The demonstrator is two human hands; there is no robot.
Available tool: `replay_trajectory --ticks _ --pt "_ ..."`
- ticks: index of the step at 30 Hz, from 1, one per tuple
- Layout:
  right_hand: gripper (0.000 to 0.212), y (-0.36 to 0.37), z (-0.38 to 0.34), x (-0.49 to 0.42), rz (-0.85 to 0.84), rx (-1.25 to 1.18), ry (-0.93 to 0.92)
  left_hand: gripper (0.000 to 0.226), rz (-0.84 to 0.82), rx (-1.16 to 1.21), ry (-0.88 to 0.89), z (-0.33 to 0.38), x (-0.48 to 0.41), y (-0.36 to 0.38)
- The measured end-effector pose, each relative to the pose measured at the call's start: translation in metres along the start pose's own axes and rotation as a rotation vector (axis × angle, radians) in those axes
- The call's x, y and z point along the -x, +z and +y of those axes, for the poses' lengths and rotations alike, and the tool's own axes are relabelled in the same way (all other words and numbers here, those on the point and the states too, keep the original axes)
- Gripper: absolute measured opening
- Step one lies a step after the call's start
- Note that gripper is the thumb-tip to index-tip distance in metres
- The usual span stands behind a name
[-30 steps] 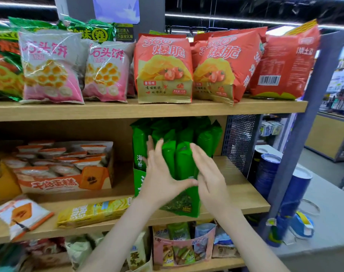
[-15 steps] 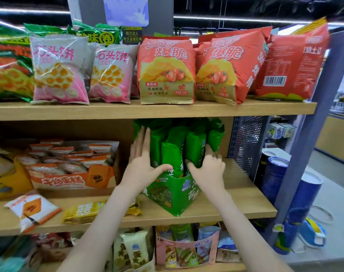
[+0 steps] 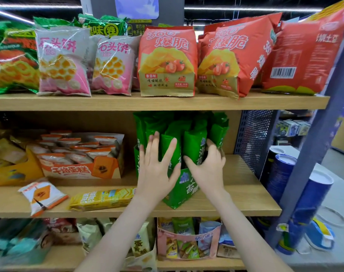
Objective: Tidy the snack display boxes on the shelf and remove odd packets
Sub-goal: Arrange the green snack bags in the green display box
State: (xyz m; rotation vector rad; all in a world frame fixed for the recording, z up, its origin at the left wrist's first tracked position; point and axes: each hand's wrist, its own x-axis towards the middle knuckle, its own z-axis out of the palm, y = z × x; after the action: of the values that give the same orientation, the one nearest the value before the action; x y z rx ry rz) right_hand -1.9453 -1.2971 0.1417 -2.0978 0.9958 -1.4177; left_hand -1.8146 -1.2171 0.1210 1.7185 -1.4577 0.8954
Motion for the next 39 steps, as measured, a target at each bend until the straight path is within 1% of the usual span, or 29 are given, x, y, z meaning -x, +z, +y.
replay_trajectory --ticks 3,5,8,11,14,18,22,26,28,29,32,33,35,37,39 --pt "0.07 -0.005 0.001 -0.001 -0.049 -0.081 0.015 0.062 0.017 0.025 -0.02 0.004 -0.001 0.001" --pt "0.07 -0.009 0.002 -0.007 -0.064 -0.05 0.01 0.06 0.029 0.056 -0.023 0.006 0.0 0.001" --pt "0.068 -0.012 0.003 -0.02 -0.051 0.002 0.058 0.059 0.039 0.1 -0.033 0.007 -0.001 0.003" --pt "0.067 -0.013 0.002 -0.024 -0.04 0.008 0.086 0.059 0.024 0.083 -0.03 0.013 0.0 0.005" --pt "0.067 -0.018 -0.001 -0.022 -0.022 -0.08 0.087 0.057 0.004 0.029 -0.043 0.016 0.001 0.003" --pt "0.071 -0.024 -0.002 -0.021 0.002 -0.2 0.099 0.055 -0.021 -0.02 -0.115 0.012 0.006 0.0" --pt "0.075 -0.022 0.0 -0.019 0.009 -0.243 0.099 0.068 -0.079 -0.052 -0.137 0.013 0.012 0.001" --pt "0.088 -0.018 0.009 -0.015 -0.116 -0.142 0.0 0.076 -0.085 -0.051 -0.114 0.014 0.013 0.0" --pt "0.085 -0.015 0.015 -0.011 -0.165 -0.01 -0.063 0.079 -0.095 -0.029 -0.109 0.014 0.013 0.001" --pt "0.081 -0.013 0.017 -0.009 -0.157 0.059 -0.077 0.08 -0.099 -0.018 -0.109 0.015 0.012 0.002" --pt "0.067 -0.01 0.021 -0.01 -0.05 0.16 -0.135 0.08 -0.1 -0.003 -0.11 0.016 0.011 0.002" --pt "0.064 -0.009 0.022 -0.011 -0.027 0.156 -0.163 0.08 -0.096 -0.004 -0.109 0.016 0.01 0.003" --pt "0.062 -0.011 0.022 -0.012 -0.064 0.083 -0.171 0.08 -0.088 -0.004 -0.112 0.016 0.01 0.004" --pt "0.064 -0.013 0.022 -0.012 -0.124 0.017 -0.138 0.082 -0.087 -0.008 -0.115 0.016 0.009 0.005" --pt "0.061 -0.018 0.017 -0.013 -0.108 -0.026 -0.082 0.084 -0.095 -0.03 -0.104 0.016 0.009 0.005"
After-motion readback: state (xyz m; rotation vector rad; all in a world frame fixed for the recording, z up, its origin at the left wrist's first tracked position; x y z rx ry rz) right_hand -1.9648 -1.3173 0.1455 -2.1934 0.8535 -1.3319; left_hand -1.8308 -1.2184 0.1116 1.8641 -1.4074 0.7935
